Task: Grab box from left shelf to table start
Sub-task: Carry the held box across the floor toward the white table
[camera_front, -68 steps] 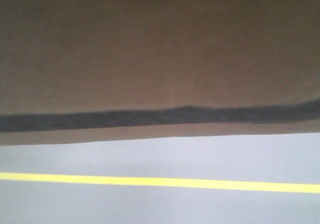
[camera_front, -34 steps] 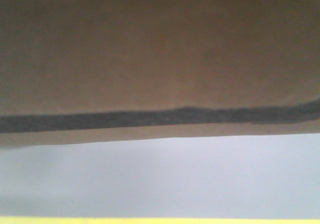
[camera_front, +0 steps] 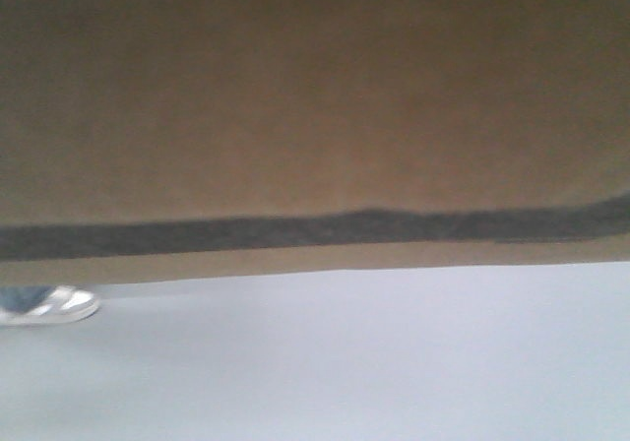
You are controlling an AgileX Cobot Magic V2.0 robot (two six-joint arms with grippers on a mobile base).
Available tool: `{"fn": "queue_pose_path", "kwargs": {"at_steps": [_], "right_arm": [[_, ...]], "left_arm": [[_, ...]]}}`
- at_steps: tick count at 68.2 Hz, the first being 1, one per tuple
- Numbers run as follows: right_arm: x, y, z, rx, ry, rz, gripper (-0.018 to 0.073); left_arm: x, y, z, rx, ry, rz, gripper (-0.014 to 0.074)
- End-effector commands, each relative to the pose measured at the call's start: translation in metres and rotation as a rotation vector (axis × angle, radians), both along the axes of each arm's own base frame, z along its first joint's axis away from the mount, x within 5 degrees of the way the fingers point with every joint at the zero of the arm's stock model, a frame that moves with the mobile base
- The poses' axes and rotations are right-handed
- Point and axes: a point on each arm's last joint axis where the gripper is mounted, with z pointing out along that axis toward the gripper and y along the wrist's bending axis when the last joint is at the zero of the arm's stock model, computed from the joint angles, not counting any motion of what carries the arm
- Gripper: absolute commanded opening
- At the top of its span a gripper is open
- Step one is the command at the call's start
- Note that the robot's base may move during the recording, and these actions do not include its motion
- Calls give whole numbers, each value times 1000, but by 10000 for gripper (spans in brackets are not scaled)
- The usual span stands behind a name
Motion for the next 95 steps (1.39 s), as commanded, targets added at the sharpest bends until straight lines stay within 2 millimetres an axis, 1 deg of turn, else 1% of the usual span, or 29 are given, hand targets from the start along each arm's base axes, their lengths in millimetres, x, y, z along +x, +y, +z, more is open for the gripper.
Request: {"fn": "queue_pose_path", "kwargs": {"at_steps": [1, 95], "right_arm": [[3, -8, 20, -21, -164, -103, 62], [3, -8, 20, -21, -163, -102, 62]], "left_arm": [[-1, 3, 25, -58, -205, 23, -93], [-1, 3, 25, -58, -205, 23, -93]]}}
